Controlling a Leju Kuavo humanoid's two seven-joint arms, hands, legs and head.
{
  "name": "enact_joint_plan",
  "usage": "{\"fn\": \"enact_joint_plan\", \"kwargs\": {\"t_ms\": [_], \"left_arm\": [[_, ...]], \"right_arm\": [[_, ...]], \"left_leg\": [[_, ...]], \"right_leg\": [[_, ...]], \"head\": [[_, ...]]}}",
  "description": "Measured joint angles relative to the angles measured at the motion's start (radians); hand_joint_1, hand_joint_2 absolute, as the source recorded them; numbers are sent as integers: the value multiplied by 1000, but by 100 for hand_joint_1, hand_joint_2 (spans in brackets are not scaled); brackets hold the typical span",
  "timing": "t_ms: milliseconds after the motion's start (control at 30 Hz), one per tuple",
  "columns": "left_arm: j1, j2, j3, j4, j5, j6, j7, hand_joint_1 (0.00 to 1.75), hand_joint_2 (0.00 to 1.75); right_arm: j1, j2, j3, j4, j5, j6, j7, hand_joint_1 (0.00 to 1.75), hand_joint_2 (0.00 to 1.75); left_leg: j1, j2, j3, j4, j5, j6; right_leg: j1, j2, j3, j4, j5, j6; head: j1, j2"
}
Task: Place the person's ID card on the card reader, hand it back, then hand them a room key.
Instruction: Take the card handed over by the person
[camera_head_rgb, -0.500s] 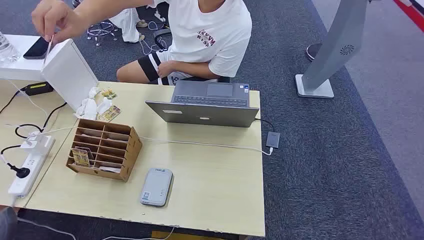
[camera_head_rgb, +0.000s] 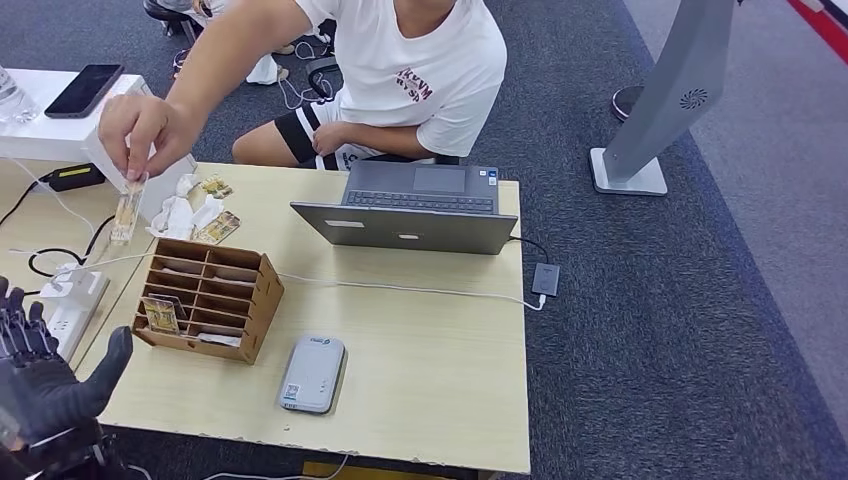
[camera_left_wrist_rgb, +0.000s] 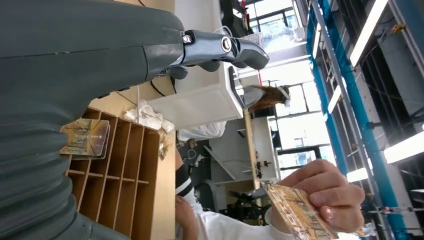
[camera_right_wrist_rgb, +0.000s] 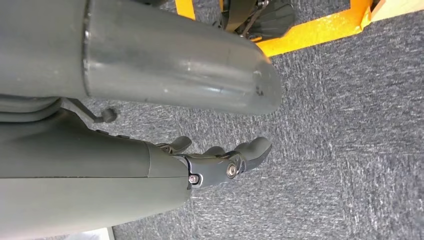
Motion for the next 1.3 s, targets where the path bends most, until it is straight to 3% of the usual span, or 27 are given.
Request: {"fn": "enact_joint_plan", "kwargs": {"t_ms": [967,1100,1300], "left_arm": [[-528,229,-292,529,-646,243,295,0,175],[-584,281,-333,575,-740,281,342,0,175],[-619,397,-387,589,-901,338,432,0,175]], "right_arm": [[-34,10,77,14,120,53,36,0,0],[-37,12,92,16,137,60,41,0,0],[-38,13,120,22,167,65,51,0,0]], "left_leg": [[0,1,0,0,2,-1],[0,1,0,0,2,-1],[0,2,0,0,2,-1]], "right_leg": [[0,2,0,1,1,-1],[0,2,0,1,2,-2],[0,3,-1,1,2,-2]], "head": [[0,0],[0,0],[0,0]]}}
